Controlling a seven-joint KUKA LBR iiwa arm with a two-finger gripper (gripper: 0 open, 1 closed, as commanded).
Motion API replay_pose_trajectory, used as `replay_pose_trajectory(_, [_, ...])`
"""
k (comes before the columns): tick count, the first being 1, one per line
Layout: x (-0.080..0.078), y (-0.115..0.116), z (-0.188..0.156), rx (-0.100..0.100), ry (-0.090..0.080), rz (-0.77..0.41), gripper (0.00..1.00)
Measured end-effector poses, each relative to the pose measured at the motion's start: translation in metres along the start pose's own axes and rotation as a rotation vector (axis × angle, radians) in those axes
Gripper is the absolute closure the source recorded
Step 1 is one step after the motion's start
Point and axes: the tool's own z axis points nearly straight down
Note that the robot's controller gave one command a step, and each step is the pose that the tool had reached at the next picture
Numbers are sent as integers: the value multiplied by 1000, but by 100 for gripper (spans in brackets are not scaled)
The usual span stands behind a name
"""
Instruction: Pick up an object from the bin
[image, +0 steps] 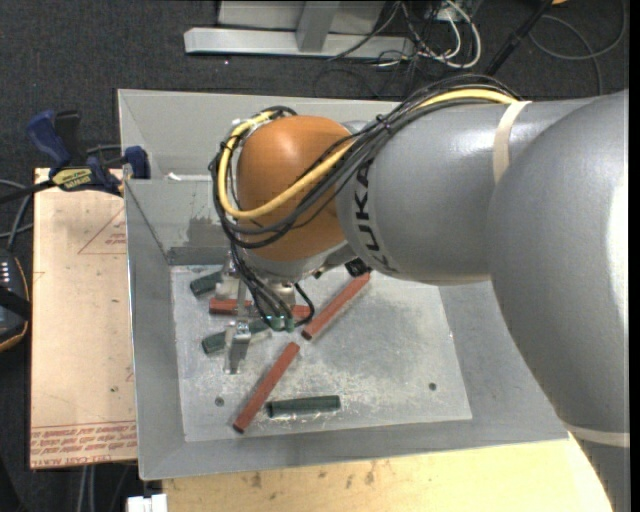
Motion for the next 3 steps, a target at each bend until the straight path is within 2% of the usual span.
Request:
replay_pose_trajectory(1, [-2, -1, -5, -1, -7, 3, 0])
replay_pose_trajectory(2, [-13, 3, 99, -6, -16, 54, 100])
replay_pose_trajectory(3, [-13, 3, 99, -6, -16, 54, 100])
